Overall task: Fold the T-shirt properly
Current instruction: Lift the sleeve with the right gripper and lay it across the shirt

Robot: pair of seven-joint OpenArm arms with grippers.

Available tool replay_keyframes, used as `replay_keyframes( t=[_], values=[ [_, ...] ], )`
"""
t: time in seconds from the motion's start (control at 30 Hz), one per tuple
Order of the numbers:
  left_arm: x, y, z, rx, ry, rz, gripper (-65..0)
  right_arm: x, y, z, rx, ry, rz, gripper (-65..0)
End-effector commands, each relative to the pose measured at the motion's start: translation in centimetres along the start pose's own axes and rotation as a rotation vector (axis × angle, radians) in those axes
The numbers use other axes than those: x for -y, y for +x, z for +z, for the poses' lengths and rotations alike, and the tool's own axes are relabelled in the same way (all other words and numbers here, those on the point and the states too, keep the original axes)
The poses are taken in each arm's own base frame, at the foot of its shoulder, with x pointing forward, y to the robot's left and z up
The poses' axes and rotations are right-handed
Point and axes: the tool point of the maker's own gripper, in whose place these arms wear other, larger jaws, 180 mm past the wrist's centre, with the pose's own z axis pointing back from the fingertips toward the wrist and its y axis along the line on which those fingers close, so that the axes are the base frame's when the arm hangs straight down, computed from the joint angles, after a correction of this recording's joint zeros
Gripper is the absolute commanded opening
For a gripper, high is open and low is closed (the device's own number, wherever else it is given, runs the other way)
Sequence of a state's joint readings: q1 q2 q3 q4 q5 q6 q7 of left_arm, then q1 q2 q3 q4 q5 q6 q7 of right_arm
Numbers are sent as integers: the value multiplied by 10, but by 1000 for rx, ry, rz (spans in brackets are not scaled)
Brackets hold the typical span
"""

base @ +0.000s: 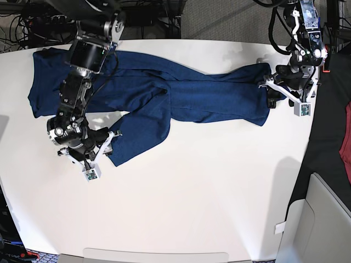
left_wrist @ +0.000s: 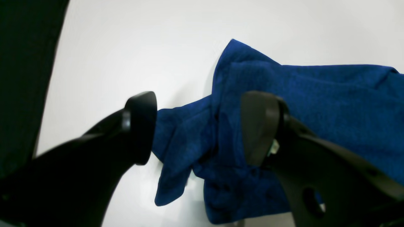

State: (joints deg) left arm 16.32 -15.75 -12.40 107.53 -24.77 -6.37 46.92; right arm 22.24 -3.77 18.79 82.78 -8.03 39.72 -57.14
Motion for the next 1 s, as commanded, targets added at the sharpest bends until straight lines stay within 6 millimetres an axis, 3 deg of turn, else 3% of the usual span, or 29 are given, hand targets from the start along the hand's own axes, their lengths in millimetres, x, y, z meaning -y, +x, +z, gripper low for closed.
replay_keyframes(
  t=[0.0,0.2,0.53,0.63,0.8,0.97],
  values=[
    [-2,15,3,48,2,-11,-249,5,24,2,75,-4,7,-379],
    [-2,15,3,48,2,-12,-249,4,17,-15,77,18,8,-379],
    [-1,17,3,54,1,-10,-249,-14,-26,-47,-8,117,-31,-383],
    [-1,17,3,54,1,-10,-249,-23,-32,-48,-46,134,0,-439],
    [-1,18,3,55,1,-10,-249,-47,-27,-45,-60,236,-45,-628],
    [-1,18,3,55,1,-10,-249,-71,-7,-36,-1,353,-104,-634]
  ],
)
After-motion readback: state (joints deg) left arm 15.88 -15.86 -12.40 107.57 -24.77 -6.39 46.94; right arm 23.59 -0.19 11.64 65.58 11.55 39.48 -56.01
